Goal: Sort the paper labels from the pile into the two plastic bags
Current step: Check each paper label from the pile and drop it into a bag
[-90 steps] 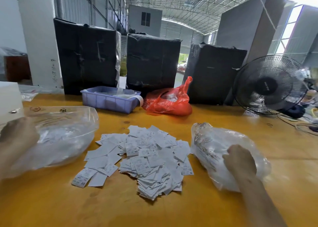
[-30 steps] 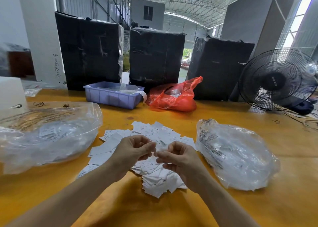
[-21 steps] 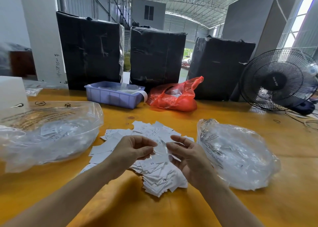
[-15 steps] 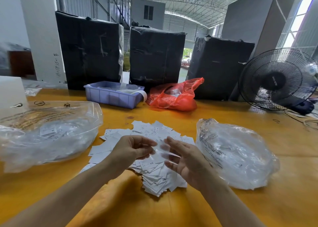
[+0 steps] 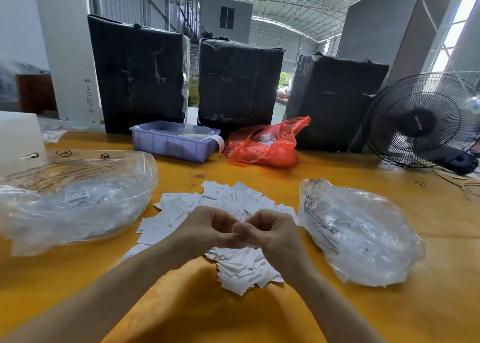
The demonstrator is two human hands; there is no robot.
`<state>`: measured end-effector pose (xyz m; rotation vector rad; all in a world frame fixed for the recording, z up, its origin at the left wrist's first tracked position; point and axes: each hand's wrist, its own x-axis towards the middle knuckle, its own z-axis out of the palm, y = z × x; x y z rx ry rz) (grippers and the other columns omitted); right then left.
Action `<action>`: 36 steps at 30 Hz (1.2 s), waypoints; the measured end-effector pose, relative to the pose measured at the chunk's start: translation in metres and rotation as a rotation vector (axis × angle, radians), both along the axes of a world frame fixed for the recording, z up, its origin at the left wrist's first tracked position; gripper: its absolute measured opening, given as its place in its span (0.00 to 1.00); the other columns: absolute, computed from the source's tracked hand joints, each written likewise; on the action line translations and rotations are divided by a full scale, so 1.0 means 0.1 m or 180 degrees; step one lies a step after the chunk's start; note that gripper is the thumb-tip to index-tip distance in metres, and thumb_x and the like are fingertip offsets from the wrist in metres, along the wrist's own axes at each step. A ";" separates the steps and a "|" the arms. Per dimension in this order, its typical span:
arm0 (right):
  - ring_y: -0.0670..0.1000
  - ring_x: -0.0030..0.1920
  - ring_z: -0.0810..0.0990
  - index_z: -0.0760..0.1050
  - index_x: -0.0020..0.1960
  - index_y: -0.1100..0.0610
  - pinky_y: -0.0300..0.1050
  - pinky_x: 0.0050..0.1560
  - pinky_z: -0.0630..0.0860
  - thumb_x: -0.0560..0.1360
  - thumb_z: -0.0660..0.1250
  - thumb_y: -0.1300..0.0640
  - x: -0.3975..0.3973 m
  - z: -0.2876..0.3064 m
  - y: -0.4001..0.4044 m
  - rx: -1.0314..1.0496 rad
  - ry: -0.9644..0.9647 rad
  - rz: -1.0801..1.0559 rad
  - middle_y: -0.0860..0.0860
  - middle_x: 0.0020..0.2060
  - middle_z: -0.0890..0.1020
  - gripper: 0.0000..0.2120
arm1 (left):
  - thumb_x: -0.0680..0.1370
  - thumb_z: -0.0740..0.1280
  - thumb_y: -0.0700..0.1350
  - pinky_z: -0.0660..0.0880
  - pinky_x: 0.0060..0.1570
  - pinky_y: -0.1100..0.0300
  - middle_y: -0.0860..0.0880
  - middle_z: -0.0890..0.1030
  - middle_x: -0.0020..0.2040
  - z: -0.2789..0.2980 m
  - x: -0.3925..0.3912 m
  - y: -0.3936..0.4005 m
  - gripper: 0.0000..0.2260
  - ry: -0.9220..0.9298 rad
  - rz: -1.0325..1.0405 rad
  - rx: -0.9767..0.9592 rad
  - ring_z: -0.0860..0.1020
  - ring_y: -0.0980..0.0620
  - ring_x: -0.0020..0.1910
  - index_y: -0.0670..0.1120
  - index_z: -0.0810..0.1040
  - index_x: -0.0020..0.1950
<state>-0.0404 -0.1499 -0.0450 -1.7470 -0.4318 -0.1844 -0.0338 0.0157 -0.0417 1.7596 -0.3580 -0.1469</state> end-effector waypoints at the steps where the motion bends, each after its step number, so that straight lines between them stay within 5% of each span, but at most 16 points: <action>1: 0.46 0.26 0.75 0.79 0.33 0.61 0.38 0.30 0.72 0.70 0.73 0.55 0.02 0.00 0.00 0.0077 0.0005 -0.0066 0.51 0.25 0.79 0.11 | 0.59 0.78 0.49 0.79 0.43 0.62 0.42 0.85 0.40 0.01 0.00 0.00 0.17 -0.0043 0.0082 0.0006 0.83 0.50 0.41 0.42 0.85 0.43; 4: 0.47 0.29 0.78 0.79 0.39 0.62 0.40 0.33 0.76 0.74 0.68 0.53 0.10 -0.01 -0.06 -0.0035 -0.0118 -0.0441 0.52 0.29 0.82 0.12 | 0.61 0.77 0.45 0.74 0.32 0.68 0.46 0.83 0.33 0.06 0.05 0.05 0.08 -0.0038 0.0668 -0.0212 0.78 0.56 0.31 0.43 0.84 0.36; 7: 0.45 0.37 0.79 0.80 0.48 0.59 0.38 0.40 0.76 0.77 0.66 0.57 0.19 -0.10 -0.09 -0.1408 -0.0606 -0.0862 0.50 0.39 0.83 0.07 | 0.62 0.76 0.41 0.73 0.33 0.62 0.49 0.81 0.30 0.07 0.13 0.17 0.08 0.0208 0.1114 -0.0635 0.74 0.55 0.28 0.40 0.82 0.38; 11: 0.51 0.62 0.70 0.73 0.65 0.55 0.45 0.61 0.69 0.75 0.65 0.43 0.25 -0.23 0.08 -0.2699 -0.0477 -0.0604 0.51 0.59 0.79 0.23 | 0.60 0.76 0.41 0.74 0.36 0.59 0.45 0.80 0.32 0.04 0.14 0.24 0.12 0.0367 0.1344 -0.0798 0.75 0.52 0.31 0.39 0.79 0.39; 13: 0.53 0.65 0.66 0.70 0.68 0.54 0.48 0.63 0.65 0.71 0.66 0.38 0.29 -0.25 0.12 -0.3038 -0.0297 -0.0715 0.51 0.63 0.75 0.30 | 0.60 0.76 0.40 0.74 0.35 0.60 0.43 0.80 0.33 0.03 0.15 0.25 0.11 0.0378 0.1345 -0.0835 0.76 0.51 0.31 0.39 0.78 0.38; 17: 0.51 0.53 0.75 0.72 0.66 0.55 0.45 0.54 0.73 0.66 0.76 0.49 0.35 -0.25 0.05 -0.2035 0.0236 -0.0869 0.51 0.51 0.78 0.31 | 0.64 0.76 0.34 0.74 0.29 0.64 0.45 0.80 0.30 -0.02 0.18 0.23 0.08 0.0364 0.1284 -0.0757 0.78 0.53 0.27 0.39 0.78 0.36; 21: 0.44 0.41 0.75 0.80 0.55 0.55 0.29 0.37 0.68 0.69 0.75 0.59 0.34 -0.26 -0.05 -0.1553 0.0240 -0.0824 0.45 0.41 0.77 0.15 | 0.64 0.77 0.33 0.73 0.27 0.67 0.47 0.81 0.31 -0.07 0.18 0.20 0.10 0.0447 0.1326 -0.0742 0.79 0.52 0.29 0.38 0.79 0.40; 24: 0.45 0.50 0.74 0.84 0.43 0.52 0.34 0.48 0.71 0.69 0.74 0.63 0.29 -0.24 -0.10 -0.1364 -0.0218 -0.0928 0.46 0.45 0.78 0.07 | 0.64 0.77 0.34 0.74 0.29 0.66 0.47 0.83 0.31 -0.08 0.17 0.20 0.10 0.0450 0.1302 -0.0710 0.80 0.54 0.29 0.39 0.80 0.42; 26: 0.44 0.55 0.74 0.84 0.36 0.50 0.40 0.55 0.73 0.69 0.72 0.70 0.24 -0.18 -0.14 -0.0932 -0.0215 -0.0817 0.48 0.50 0.79 0.14 | 0.65 0.76 0.35 0.75 0.30 0.66 0.46 0.83 0.32 -0.09 0.17 0.20 0.09 0.0444 0.1286 -0.0712 0.79 0.55 0.28 0.39 0.81 0.42; 28: 0.44 0.50 0.80 0.83 0.32 0.51 0.42 0.50 0.77 0.68 0.65 0.78 0.19 -0.13 -0.20 -0.0275 -0.0115 -0.0458 0.50 0.45 0.83 0.22 | 0.66 0.76 0.34 0.76 0.31 0.66 0.46 0.83 0.33 -0.10 0.16 0.20 0.08 0.0470 0.1246 -0.0745 0.79 0.55 0.28 0.39 0.81 0.42; 31: 0.47 0.37 0.83 0.83 0.33 0.57 0.36 0.40 0.78 0.67 0.63 0.80 0.15 -0.09 -0.26 0.0003 -0.0178 -0.0207 0.52 0.33 0.85 0.21 | 0.66 0.75 0.34 0.75 0.31 0.65 0.45 0.84 0.33 -0.10 0.14 0.17 0.06 0.0535 0.1135 -0.0831 0.78 0.55 0.28 0.39 0.82 0.41; 36: 0.52 0.44 0.82 0.84 0.42 0.54 0.40 0.45 0.77 0.71 0.63 0.73 0.13 -0.05 -0.29 -0.0001 0.0140 -0.0043 0.49 0.41 0.86 0.17 | 0.65 0.75 0.41 0.75 0.29 0.66 0.43 0.85 0.37 -0.07 0.10 0.12 0.06 0.0542 0.1053 -0.0912 0.79 0.56 0.29 0.41 0.82 0.40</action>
